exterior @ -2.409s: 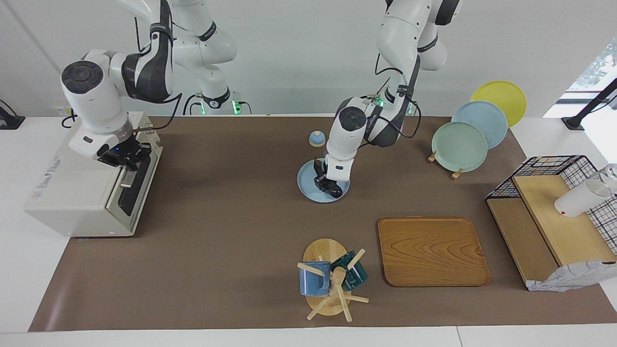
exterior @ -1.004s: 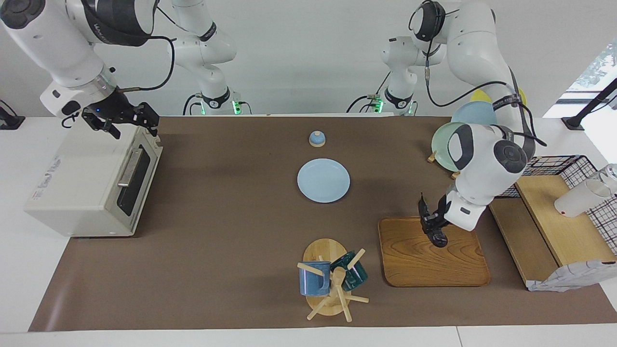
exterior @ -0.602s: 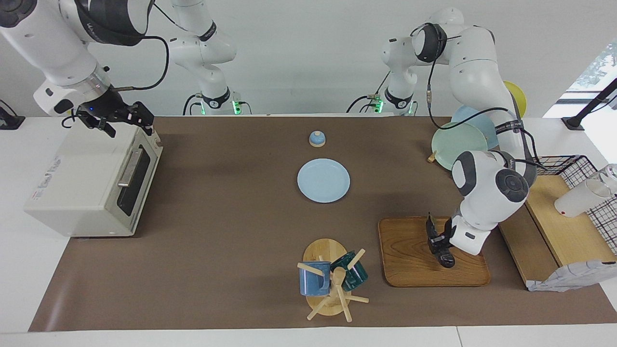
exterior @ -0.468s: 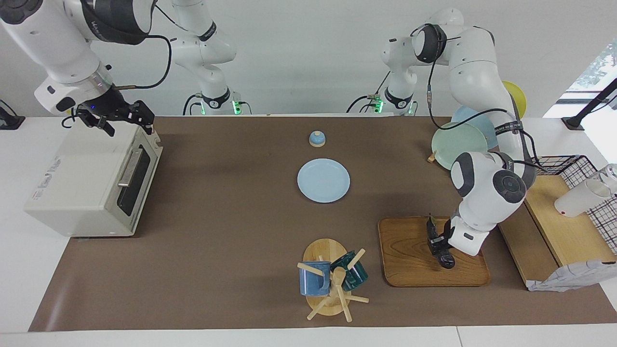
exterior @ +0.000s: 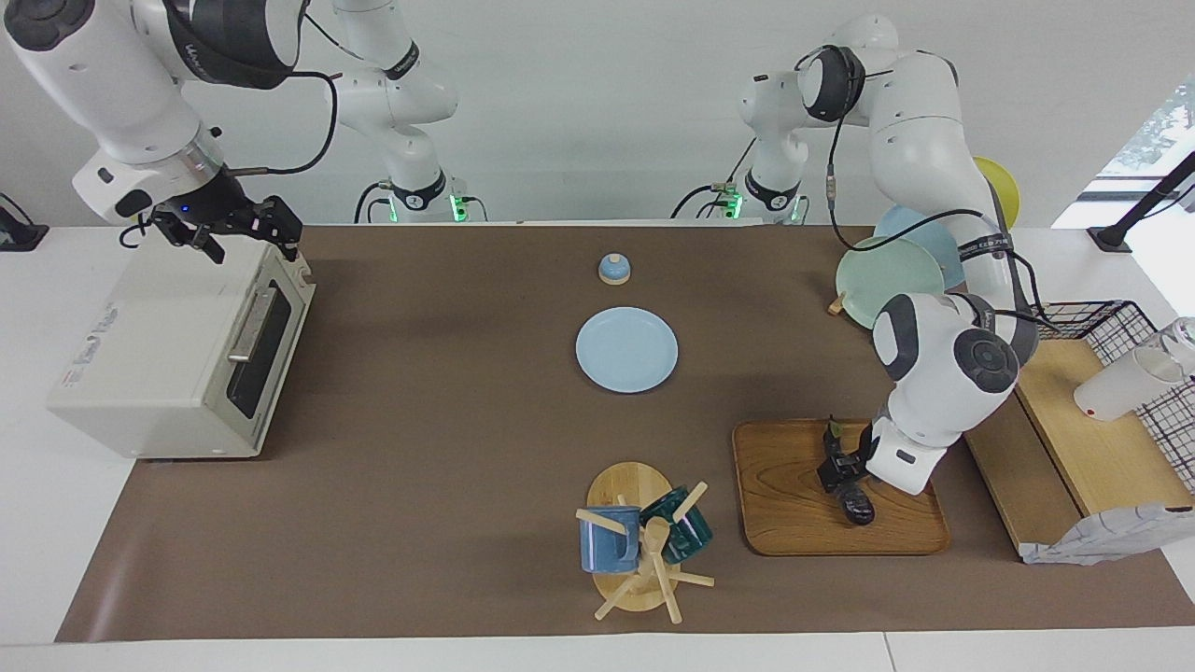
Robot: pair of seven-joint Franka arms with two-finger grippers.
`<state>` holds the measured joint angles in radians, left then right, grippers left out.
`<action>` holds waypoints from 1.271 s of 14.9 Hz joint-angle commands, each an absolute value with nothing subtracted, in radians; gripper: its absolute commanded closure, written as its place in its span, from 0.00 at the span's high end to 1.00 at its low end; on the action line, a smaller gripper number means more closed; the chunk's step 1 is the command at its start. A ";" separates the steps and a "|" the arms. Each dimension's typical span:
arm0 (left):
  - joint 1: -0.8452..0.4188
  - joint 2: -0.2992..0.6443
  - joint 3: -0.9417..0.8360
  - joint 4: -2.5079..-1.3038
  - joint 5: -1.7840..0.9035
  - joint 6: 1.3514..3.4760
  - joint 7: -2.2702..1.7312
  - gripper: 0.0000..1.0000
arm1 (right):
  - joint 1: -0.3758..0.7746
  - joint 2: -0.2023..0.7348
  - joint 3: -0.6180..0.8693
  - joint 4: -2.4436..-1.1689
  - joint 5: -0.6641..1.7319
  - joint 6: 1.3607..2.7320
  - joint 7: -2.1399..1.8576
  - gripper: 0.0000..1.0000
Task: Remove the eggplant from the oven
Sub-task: 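Carry the eggplant with the left gripper onto the wooden tray, then open the left gripper and release the eggplant on the tray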
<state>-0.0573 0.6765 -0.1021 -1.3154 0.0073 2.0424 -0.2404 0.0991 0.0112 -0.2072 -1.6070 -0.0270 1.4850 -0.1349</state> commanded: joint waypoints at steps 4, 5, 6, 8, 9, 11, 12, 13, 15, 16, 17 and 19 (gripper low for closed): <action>-0.040 0.488 -0.101 -1.333 0.011 1.903 -0.229 1.00 | 0.086 -0.008 -0.193 -1.634 -0.029 1.497 -0.123 1.00; -0.028 0.454 -0.104 -1.333 0.011 1.854 -0.227 1.00 | 0.087 -0.008 -0.193 -1.634 -0.029 1.499 -0.123 1.00; -0.026 0.419 -0.104 -1.333 0.011 1.798 -0.226 1.00 | 0.087 -0.008 -0.193 -1.634 -0.029 1.497 -0.123 1.00; -0.028 0.359 -0.104 -1.330 0.011 1.714 -0.225 1.00 | 0.087 -0.008 -0.193 -1.634 -0.029 1.497 -0.123 1.00; -0.031 0.321 -0.104 -1.331 0.012 1.668 -0.227 1.00 | 0.087 -0.008 -0.193 -1.634 -0.029 1.497 -0.123 1.00; -0.032 0.255 -0.104 -1.335 0.014 1.582 -0.225 1.00 | 0.087 -0.008 -0.193 -1.634 -0.029 1.497 -0.123 1.00; -0.031 0.230 -0.106 -1.335 0.014 1.550 -0.224 1.00 | 0.087 -0.008 -0.193 -1.634 -0.029 1.497 -0.123 1.00; -0.032 0.206 -0.106 -1.338 0.014 1.516 -0.219 1.00 | 0.087 -0.008 -0.193 -1.634 -0.029 1.497 -0.123 1.00; -0.037 0.158 -0.107 -1.371 0.012 1.462 -0.203 1.00 | 0.087 -0.008 -0.193 -1.634 -0.029 1.497 -0.123 1.00; -0.038 0.126 -0.107 -1.417 0.012 1.460 -0.198 1.00 | 0.087 -0.008 -0.193 -1.634 -0.029 1.497 -0.123 1.00; -0.040 0.082 -0.107 -1.484 0.012 1.462 -0.189 1.00 | 0.087 -0.008 -0.193 -1.634 -0.029 1.497 -0.123 1.00; -0.043 0.005 -0.107 -1.613 0.012 1.473 -0.170 1.00 | 0.087 -0.008 -0.193 -1.634 -0.029 1.497 -0.123 1.00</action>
<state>-0.0354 0.1184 -0.1121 -1.4345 0.0073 1.4512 -0.1994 0.0991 0.0112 -0.2050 -1.6085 -0.0270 1.4850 -0.1349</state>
